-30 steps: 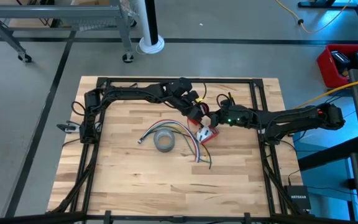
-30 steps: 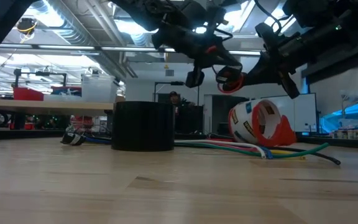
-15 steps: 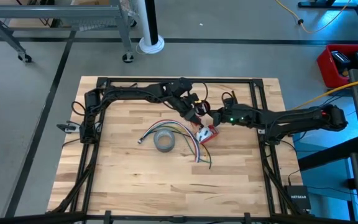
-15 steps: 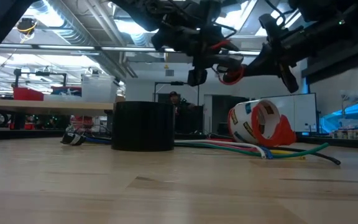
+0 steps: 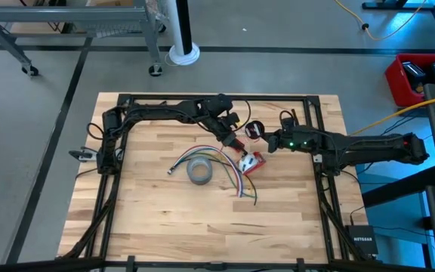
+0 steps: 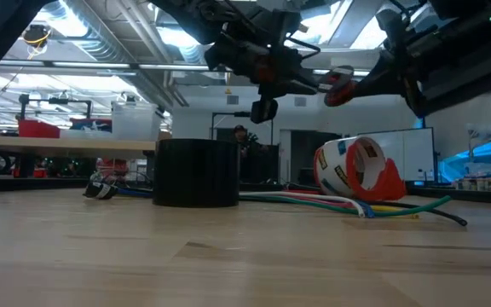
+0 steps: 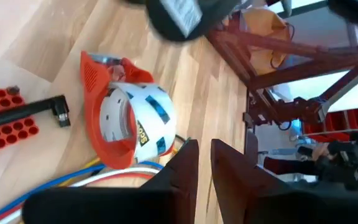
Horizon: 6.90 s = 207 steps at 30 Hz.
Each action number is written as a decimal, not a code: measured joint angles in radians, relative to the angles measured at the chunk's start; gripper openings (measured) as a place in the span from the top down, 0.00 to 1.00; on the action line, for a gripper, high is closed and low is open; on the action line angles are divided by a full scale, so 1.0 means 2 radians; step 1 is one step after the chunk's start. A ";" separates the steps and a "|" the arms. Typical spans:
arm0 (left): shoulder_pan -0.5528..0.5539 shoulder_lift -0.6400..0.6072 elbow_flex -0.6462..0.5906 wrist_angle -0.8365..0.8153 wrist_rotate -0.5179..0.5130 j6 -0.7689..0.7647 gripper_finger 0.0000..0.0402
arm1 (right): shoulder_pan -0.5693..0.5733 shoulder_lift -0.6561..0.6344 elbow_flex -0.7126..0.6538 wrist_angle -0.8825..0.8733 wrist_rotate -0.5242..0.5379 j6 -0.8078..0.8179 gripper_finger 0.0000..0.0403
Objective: Coil cords
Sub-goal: Coil the red wire on the black spool
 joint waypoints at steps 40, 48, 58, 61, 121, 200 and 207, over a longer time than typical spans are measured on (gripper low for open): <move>-0.113 0.000 -0.011 0.188 -0.208 0.196 0.70 | 0.000 -0.095 0.000 -0.096 0.001 0.017 0.99; -0.112 0.001 -0.012 0.229 -0.259 0.209 0.70 | 0.000 -0.095 0.000 -0.095 0.001 0.017 0.99; -0.111 0.001 -0.012 0.247 -0.284 0.208 0.70 | 0.000 -0.095 0.000 -0.073 0.001 0.017 0.99; -0.113 0.001 -0.012 0.258 -0.285 0.208 0.70 | 0.000 -0.095 0.000 -0.069 0.001 0.017 0.99; -0.093 0.007 -0.011 0.126 -0.304 0.133 0.99 | 0.001 -0.130 0.000 -0.045 0.021 -0.006 0.99; 0.031 0.027 -0.012 0.192 -0.100 -0.369 0.99 | 0.001 0.073 0.000 -0.058 0.012 -0.100 0.99; 0.027 0.027 -0.012 0.196 -0.100 -0.337 0.99 | 0.001 0.073 0.000 -0.035 0.019 -0.095 0.99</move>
